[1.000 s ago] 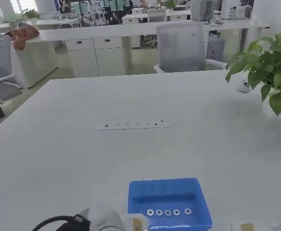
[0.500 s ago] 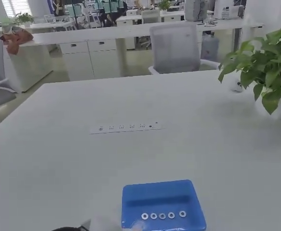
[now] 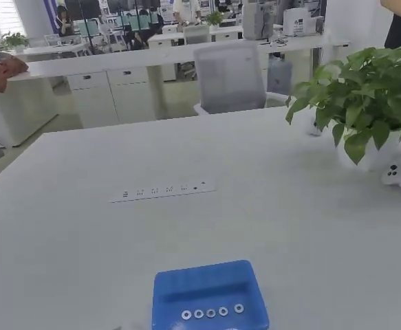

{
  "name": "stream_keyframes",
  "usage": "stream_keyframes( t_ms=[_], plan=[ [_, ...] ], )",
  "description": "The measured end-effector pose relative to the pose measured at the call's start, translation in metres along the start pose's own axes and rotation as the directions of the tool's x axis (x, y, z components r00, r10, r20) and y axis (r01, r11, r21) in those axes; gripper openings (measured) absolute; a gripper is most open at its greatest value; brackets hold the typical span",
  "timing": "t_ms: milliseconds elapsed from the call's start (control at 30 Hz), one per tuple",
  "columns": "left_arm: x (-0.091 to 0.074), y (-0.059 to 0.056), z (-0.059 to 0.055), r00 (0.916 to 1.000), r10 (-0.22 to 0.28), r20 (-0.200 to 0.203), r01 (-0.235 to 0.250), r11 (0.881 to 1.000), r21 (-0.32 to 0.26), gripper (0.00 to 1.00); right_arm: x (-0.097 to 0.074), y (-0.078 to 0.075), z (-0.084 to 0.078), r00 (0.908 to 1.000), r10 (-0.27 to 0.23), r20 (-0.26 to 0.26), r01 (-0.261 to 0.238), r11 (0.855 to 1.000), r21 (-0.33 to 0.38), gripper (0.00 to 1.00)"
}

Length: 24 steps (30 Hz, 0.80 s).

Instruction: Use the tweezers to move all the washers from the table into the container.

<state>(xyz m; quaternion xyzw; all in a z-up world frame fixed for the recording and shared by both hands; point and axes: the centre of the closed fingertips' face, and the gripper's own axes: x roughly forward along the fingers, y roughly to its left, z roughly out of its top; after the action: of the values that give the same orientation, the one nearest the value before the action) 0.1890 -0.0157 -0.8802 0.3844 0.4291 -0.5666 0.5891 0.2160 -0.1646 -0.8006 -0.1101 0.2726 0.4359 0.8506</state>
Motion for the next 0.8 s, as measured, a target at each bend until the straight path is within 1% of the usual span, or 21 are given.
stream_keyframes(
  t_ms=[100,133,167,200,233,267,300,333,367,400,433,467,500,533,567,633,667,733,767,800],
  plan=[
    [0.000,0.000,0.000,1.0000,0.007,-0.006,-0.007,1.000,-0.001,0.00,0.003,0.003,-0.003,0.9997,0.017,-0.019,-0.017,0.999,-0.030,0.51],
    [0.000,0.001,-0.001,0.9998,0.019,-0.005,-0.019,0.999,-0.032,0.00,0.002,0.003,-0.005,0.9995,0.023,-0.021,-0.024,0.999,-0.026,0.51],
    [-0.001,0.003,0.000,0.9995,0.031,0.003,-0.030,0.999,-0.045,0.00,0.002,0.004,-0.005,0.9994,0.029,-0.018,-0.030,0.999,-0.019,0.51],
    [-0.002,0.002,0.001,0.9994,0.033,0.013,-0.033,0.998,-0.048,0.00,0.002,0.003,-0.004,0.9993,0.035,-0.009,-0.035,0.999,-0.011,0.52],
    [-0.004,0.002,0.001,0.9989,0.040,0.024,-0.039,0.997,-0.063,0.00,0.002,0.002,-0.003,0.9994,0.035,0.000,-0.035,0.999,0.001,0.52],
    [-0.006,0.003,0.004,0.9968,0.060,0.052,-0.055,0.994,-0.095,0.00,0.000,0.001,-0.001,0.9994,0.032,0.011,-0.032,0.999,0.017,0.53],
    [-0.008,0.002,0.005,0.9955,0.064,0.070,-0.056,0.992,-0.111,0.02,0.000,0.000,-0.001,0.9994,0.029,0.016,-0.029,0.999,0.023,0.53],
    [-0.012,0.001,0.007,0.9927,0.069,0.099,-0.054,0.988,-0.144,0.04,0.000,-0.001,0.000,0.9995,0.025,0.021,-0.025,0.999,0.031,0.53],
    [-0.015,0.001,0.008,0.9893,0.084,0.119,-0.064,0.984,-0.168,0.05,-0.001,-0.002,0.000,0.9995,0.021,0.023,-0.022,0.999,0.038,0.53],
    [-0.018,0.002,0.008,0.9851,0.101,0.139,-0.075,0.980,-0.185,0.08,-0.001,-0.003,0.000,0.9996,0.017,0.024,-0.018,0.999,0.043,0.54],
    [-0.022,0.002,0.008,0.9788,0.119,0.167,-0.082,0.974,-0.213,0.11,-0.001,-0.003,0.000,0.9996,0.012,0.025,-0.013,0.999,0.047,0.55],
    [-0.026,0.002,0.008,0.9743,0.130,0.184,-0.085,0.968,-0.236,0.13,-0.001,-0.004,0.000,0.9996,0.008,0.028,-0.009,0.999,0.050,0.55],
    [-0.031,0.002,0.008,0.9650,0.154,0.212,-0.094,0.959,-0.267,0.16,-0.001,-0.005,0.001,0.9995,0.003,0.032,-0.005,0.999,0.051,0.56],
    [-0.035,0.002,0.007,0.9577,0.171,0.232,-0.099,0.951,-0.292,0.18,-0.001,-0.006,0.002,0.9993,-0.001,0.036,-0.001,0.999,0.054,0.56],
    [-0.040,0.002,0.005,0.9466,0.194,0.258,-0.101,0.937,-0.333,0.20,-0.002,-0.006,0.003,0.9990,-0.005,0.044,0.003,0.998,0.058,0.57],
    [-0.049,0.004,0.004,0.9258,0.234,0.297,-0.112,0.920,-0.376,0.25,-0.003,-0.007,0.005,0.9983,-0.010,0.057,0.006,0.997,0.071,0.58],
    [-0.056,0.006,0.001,0.9105,0.265,0.317,-0.121,0.905,-0.409,0.27,-0.004,-0.008,0.007,0.9979,-0.014,0.064,0.009,0.997,0.076,0.59],
    [-0.066,0.009,-0.002,0.8877,0.309,0.341,-0.133,0.882,-0.452,0.31,-0.005,-0.010,0.009,0.9968,-0.025,0.076,0.020,0.997,0.072,0.59],
    [-0.074,0.012,-0.004,0.8670,0.350,0.355,-0.150,0.862,-0.484,0.33,-0.006,-0.011,0.011,0.9961,-0.033,0.082,0.027,0.997,0.073,0.59],
    [-0.079,0.014,-0.006,0.8523,0.376,0.363,-0.159,0.848,-0.506,0.35,-0.007,-0.013,0.013,0.9945,-0.044,0.095,0.037,0.997,0.074,0.60]
  ],
)
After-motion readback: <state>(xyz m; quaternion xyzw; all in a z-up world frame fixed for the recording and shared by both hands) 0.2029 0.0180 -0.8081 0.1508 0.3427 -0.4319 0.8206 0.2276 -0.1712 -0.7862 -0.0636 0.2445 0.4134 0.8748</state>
